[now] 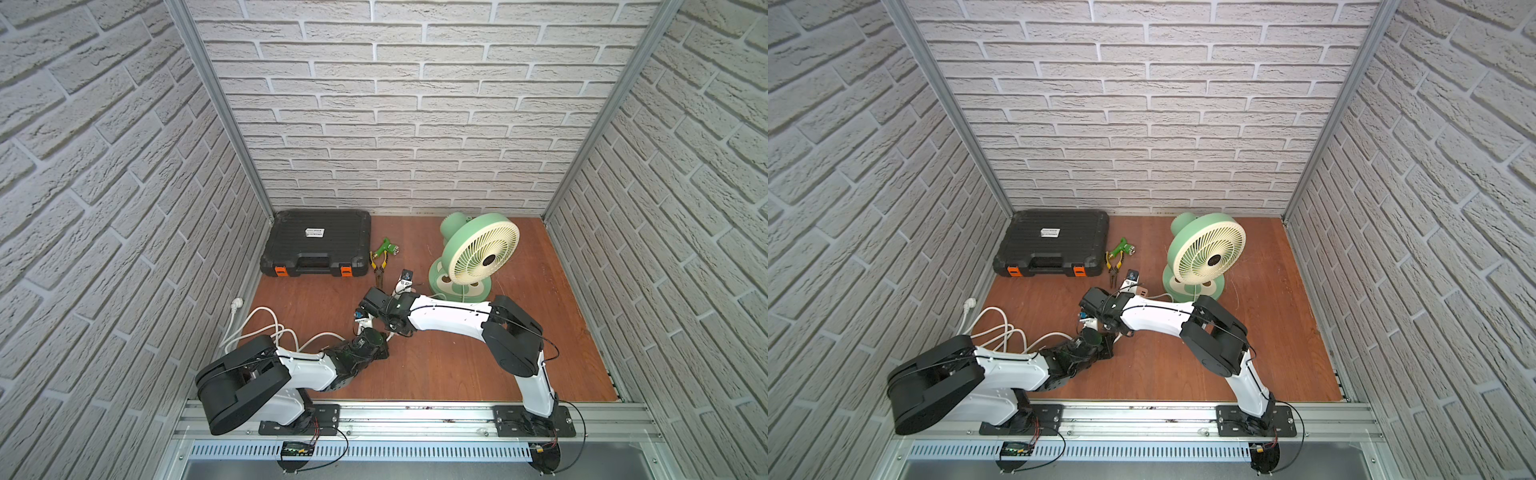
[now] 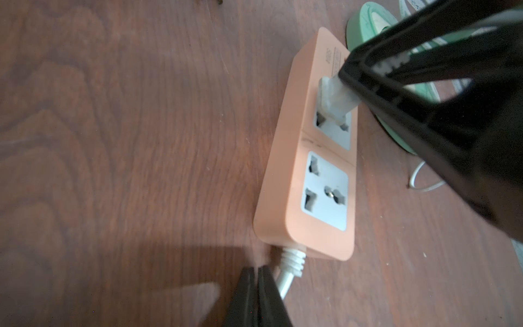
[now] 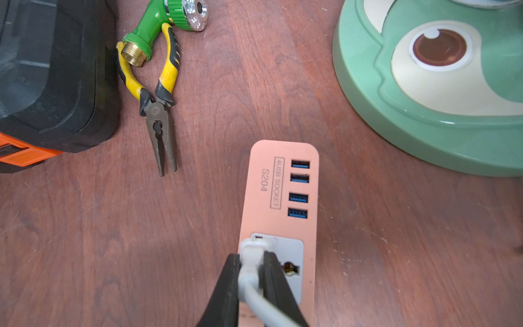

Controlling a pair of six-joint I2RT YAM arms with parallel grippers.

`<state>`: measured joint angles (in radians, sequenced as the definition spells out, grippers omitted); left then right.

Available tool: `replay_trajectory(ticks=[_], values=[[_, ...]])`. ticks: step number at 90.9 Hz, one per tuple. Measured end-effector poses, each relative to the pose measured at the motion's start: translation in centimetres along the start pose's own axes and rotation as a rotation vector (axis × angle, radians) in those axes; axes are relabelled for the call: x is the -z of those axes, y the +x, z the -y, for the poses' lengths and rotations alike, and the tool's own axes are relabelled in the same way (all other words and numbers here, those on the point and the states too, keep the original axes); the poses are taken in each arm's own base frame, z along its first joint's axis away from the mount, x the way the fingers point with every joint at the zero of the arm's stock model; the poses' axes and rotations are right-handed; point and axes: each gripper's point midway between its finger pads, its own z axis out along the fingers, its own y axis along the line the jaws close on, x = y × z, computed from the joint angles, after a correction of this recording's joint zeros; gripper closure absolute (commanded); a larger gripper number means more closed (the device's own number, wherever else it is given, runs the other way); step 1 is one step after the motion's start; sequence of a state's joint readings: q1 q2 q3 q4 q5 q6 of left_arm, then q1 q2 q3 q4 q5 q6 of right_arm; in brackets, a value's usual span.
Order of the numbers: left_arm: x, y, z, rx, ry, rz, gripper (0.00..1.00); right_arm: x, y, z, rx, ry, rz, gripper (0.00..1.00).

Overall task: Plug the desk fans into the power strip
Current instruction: Insert the plug into the socket.

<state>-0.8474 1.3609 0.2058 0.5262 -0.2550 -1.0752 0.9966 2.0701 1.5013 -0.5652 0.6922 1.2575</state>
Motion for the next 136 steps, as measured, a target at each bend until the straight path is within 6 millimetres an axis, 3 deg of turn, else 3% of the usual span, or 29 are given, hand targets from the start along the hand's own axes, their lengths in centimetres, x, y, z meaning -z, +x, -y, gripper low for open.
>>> replay_trajectory(ticks=[136], values=[[0.0, 0.0, 0.0, -0.001, -0.001, 0.000, 0.89, -1.1, -0.4, 0.1, 0.095, 0.017, -0.062, 0.97]])
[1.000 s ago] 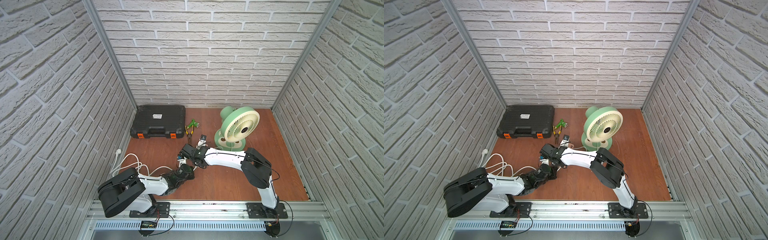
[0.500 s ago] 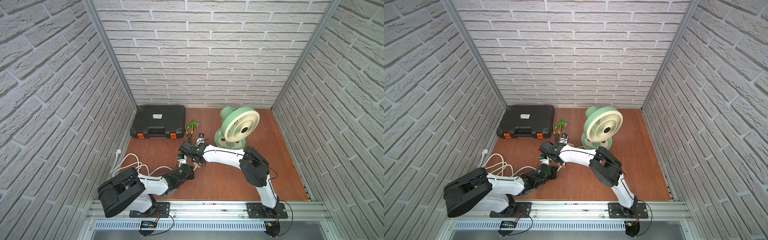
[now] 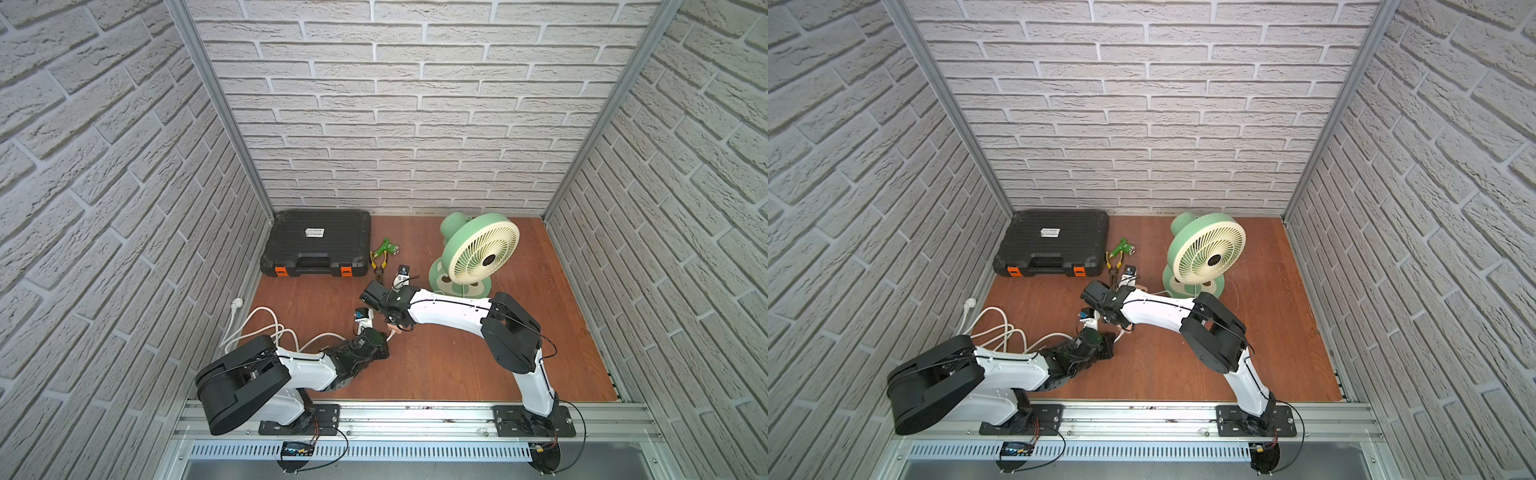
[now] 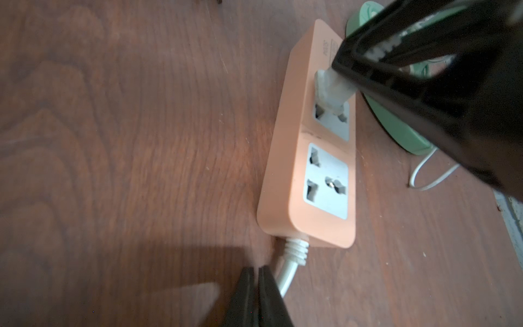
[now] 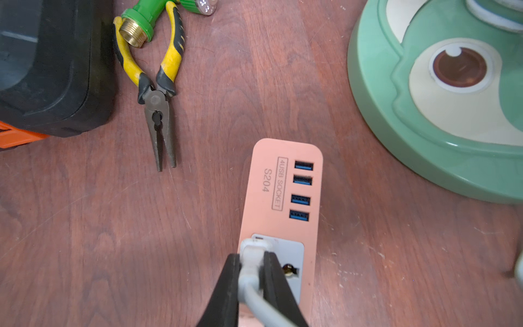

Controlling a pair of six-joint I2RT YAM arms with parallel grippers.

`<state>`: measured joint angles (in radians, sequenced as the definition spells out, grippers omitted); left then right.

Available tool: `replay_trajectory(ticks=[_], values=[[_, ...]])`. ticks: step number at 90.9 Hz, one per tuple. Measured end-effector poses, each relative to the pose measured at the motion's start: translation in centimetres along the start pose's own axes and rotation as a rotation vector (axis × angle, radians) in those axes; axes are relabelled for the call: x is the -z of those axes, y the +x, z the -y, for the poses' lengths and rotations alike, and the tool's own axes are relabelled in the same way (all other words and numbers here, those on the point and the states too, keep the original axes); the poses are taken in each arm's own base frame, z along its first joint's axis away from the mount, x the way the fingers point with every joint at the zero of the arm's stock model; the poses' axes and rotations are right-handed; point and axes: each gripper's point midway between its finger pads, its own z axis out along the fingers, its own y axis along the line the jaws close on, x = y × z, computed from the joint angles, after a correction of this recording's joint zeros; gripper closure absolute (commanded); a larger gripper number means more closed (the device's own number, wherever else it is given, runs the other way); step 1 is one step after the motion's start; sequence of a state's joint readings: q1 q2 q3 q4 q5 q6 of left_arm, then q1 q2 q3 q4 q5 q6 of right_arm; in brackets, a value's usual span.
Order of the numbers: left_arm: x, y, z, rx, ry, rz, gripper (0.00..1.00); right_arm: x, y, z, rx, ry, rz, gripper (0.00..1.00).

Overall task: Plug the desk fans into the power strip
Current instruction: Insert the plug into the socket.

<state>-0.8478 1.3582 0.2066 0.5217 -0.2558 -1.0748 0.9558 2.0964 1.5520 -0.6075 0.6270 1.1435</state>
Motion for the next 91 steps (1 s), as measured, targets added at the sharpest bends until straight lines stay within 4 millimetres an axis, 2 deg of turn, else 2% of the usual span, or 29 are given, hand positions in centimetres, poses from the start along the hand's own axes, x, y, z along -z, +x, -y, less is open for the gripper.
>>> replay_trajectory(ticks=[66, 91], values=[[0.13, -0.09, -0.16, -0.004, -0.010, 0.009, 0.89, -0.91, 0.12, 0.20, -0.012, -0.056, 0.058, 0.98], [0.30, -0.10, -0.33, -0.003, -0.011, 0.013, 0.88, -0.67, -0.57, -0.36, 0.011, -0.032, 0.040, 0.97]])
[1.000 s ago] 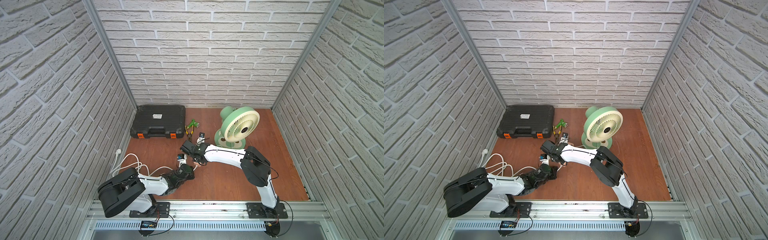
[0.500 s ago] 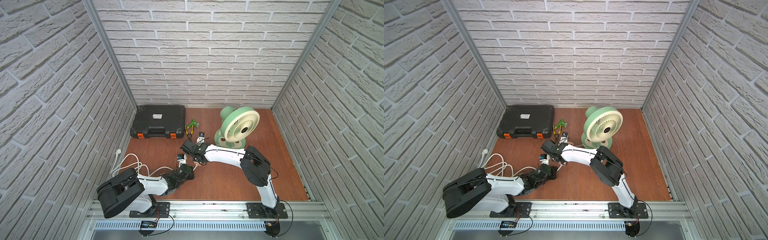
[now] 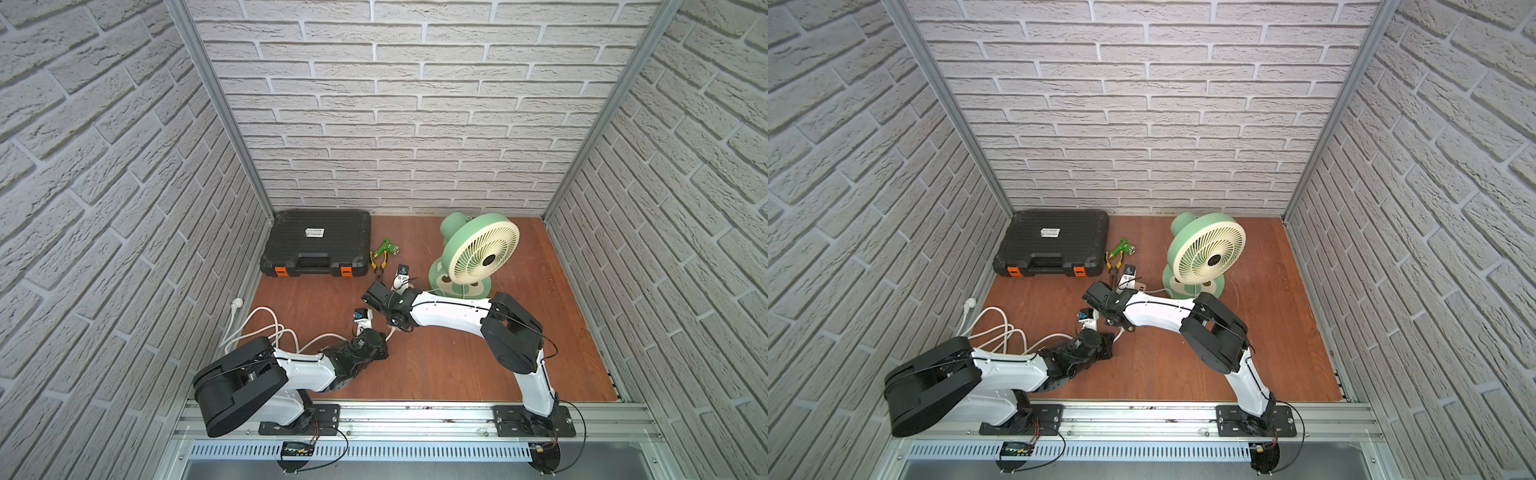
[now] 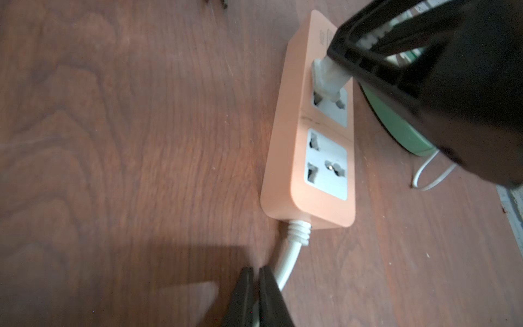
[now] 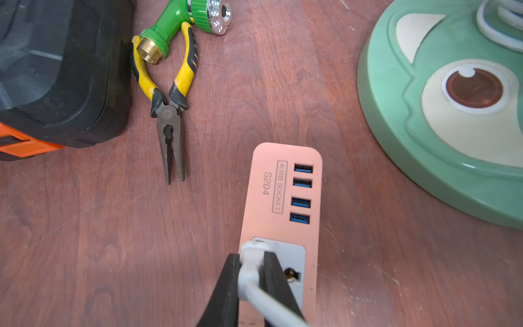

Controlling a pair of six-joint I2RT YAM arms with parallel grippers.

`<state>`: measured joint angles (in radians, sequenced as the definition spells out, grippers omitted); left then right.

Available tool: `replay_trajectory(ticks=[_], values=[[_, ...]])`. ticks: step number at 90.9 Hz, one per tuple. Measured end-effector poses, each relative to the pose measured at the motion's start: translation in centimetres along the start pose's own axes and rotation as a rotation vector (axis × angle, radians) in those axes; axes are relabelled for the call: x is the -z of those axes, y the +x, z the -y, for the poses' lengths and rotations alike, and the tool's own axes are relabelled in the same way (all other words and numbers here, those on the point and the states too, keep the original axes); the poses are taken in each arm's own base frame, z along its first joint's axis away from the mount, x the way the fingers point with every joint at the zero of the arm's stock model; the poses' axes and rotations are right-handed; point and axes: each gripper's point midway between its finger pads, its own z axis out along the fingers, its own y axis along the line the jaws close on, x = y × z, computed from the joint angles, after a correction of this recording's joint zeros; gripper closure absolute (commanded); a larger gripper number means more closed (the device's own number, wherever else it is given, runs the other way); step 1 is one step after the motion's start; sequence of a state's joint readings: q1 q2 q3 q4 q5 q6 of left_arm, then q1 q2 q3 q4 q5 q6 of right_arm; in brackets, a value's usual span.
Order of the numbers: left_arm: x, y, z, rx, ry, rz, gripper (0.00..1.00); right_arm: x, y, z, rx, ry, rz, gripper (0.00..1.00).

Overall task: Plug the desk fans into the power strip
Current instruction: Insert the plug into the socket.

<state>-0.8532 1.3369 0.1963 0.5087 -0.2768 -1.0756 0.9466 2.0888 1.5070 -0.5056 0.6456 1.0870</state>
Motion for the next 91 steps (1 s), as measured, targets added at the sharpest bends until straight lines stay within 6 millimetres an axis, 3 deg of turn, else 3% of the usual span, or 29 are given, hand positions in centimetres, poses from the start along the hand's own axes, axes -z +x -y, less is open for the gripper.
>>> replay_trajectory(ticks=[15, 44, 47, 51, 53, 91], values=[[0.1, 0.0, -0.1, 0.001, 0.001, 0.002, 0.88, 0.0, 0.0, 0.3, -0.008, -0.011, -0.059, 0.87], [0.1, 0.0, -0.1, 0.000, 0.000, 0.001, 0.88, 0.0, 0.0, 0.3, -0.003, -0.022, -0.103, 0.79], [0.2, 0.0, -0.1, 0.000, -0.001, 0.001, 0.88, 0.0, 0.0, 0.3, -0.001, -0.022, -0.106, 0.81], [0.2, 0.0, -0.1, -0.001, -0.001, 0.001, 0.88, 0.0, 0.0, 0.3, 0.000, -0.022, -0.108, 0.95], [0.2, 0.0, -0.1, 0.000, -0.001, 0.001, 0.88, 0.0, 0.0, 0.3, 0.001, -0.021, -0.109, 0.97], [0.2, -0.1, -0.2, 0.000, -0.004, 0.008, 0.88, -0.9, 0.5, 0.2, 0.016, -0.004, -0.059, 0.98]])
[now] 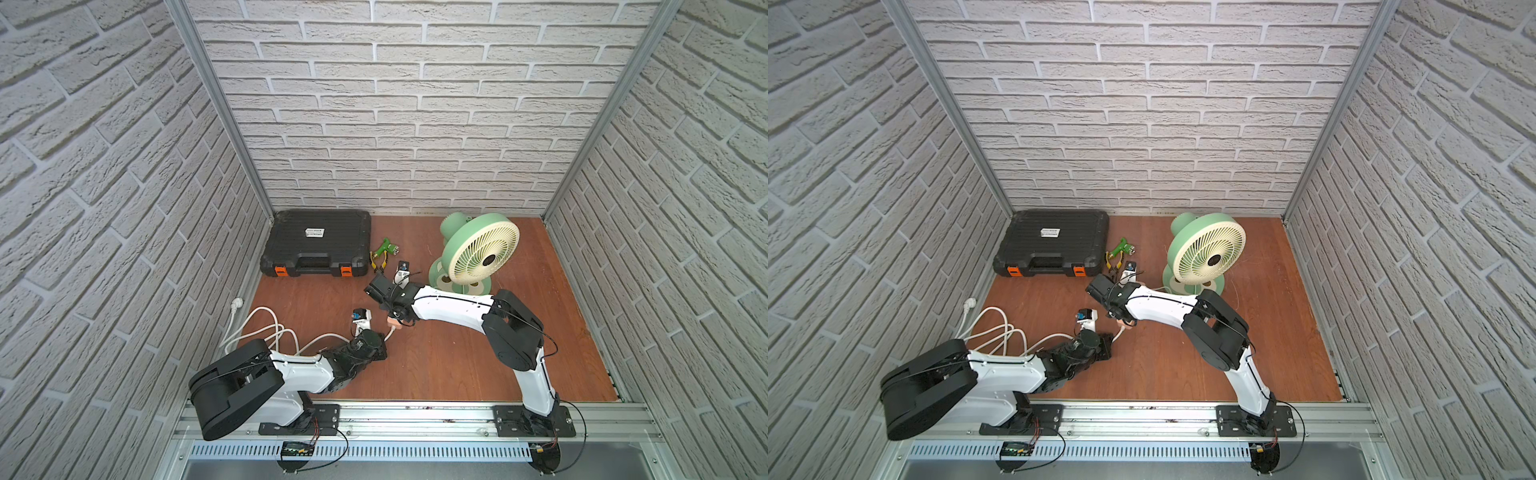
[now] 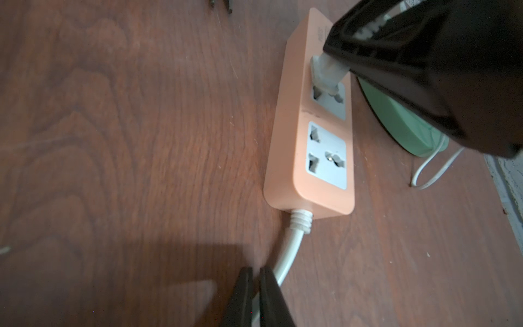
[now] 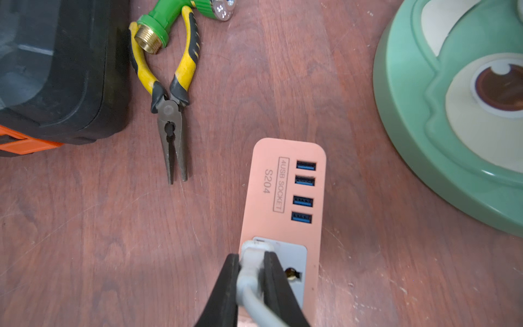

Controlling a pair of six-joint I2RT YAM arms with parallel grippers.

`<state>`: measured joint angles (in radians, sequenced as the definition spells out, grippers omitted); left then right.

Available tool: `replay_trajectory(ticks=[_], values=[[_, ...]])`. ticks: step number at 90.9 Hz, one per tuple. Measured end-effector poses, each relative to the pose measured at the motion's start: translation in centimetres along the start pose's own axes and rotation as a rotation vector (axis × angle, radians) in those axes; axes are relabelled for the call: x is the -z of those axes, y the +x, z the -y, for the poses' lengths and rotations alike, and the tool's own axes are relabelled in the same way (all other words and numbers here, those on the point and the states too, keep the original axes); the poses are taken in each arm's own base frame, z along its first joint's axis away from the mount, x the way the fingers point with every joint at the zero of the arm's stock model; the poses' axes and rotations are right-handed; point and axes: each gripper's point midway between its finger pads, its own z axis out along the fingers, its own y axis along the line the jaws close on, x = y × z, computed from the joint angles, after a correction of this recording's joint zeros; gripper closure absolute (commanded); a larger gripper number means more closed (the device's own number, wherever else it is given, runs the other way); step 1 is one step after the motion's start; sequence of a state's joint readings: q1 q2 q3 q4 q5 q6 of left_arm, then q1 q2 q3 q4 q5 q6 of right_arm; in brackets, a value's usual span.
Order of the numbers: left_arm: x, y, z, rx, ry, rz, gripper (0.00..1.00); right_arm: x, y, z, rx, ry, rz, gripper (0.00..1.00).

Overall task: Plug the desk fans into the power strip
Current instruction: Insert the plug into the socket.

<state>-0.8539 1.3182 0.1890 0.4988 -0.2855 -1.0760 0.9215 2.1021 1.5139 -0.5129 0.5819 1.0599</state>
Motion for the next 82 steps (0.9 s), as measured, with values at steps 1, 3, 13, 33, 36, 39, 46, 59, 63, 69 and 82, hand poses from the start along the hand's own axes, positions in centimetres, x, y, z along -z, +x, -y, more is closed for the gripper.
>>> replay_trajectory(ticks=[1, 3, 13, 33, 36, 39, 46, 59, 63, 69, 82], values=[[0.0, 0.0, 0.0, 0.000, 0.000, 0.000, 0.88, 0.0, 0.0, 0.0, 0.000, 0.001, 0.005, 0.98], [0.0, 0.0, 0.0, 0.000, 0.000, 0.000, 0.88, 0.0, 0.0, 0.0, 0.001, 0.003, 0.016, 0.98], [0.0, 0.0, 0.0, 0.000, -0.001, 0.001, 0.88, 0.0, 0.1, 0.0, -0.003, 0.008, 0.062, 0.98], [0.1, 0.0, -0.1, -0.001, -0.004, 0.002, 0.87, -0.4, 0.7, 0.2, -0.018, 0.009, 0.083, 0.98], [0.1, 0.0, -0.1, -0.001, -0.004, 0.002, 0.87, -0.4, 0.7, 0.2, -0.021, 0.007, 0.089, 0.98], [0.1, 0.0, -0.2, -0.001, -0.005, 0.004, 0.87, -0.4, 0.7, 0.2, -0.023, 0.005, 0.091, 0.98], [0.1, 0.0, -0.2, -0.001, -0.006, 0.005, 0.87, -0.4, 0.8, 0.1, -0.021, 0.003, 0.091, 0.98], [0.1, 0.0, -0.3, -0.001, -0.007, 0.006, 0.87, -0.4, 1.1, 0.1, -0.030, 0.000, 0.093, 0.98], [0.1, 0.0, -0.3, -0.001, -0.008, 0.007, 0.87, -0.4, 0.9, 0.1, -0.039, 0.001, 0.098, 0.98], [0.2, 0.0, -0.3, 0.000, -0.008, 0.007, 0.87, -0.5, 0.9, 0.2, -0.041, 0.001, 0.095, 0.97], [0.3, 0.0, -0.4, 0.000, -0.006, 0.009, 0.86, -0.7, 1.0, 0.2, -0.027, 0.013, 0.086, 0.98]])
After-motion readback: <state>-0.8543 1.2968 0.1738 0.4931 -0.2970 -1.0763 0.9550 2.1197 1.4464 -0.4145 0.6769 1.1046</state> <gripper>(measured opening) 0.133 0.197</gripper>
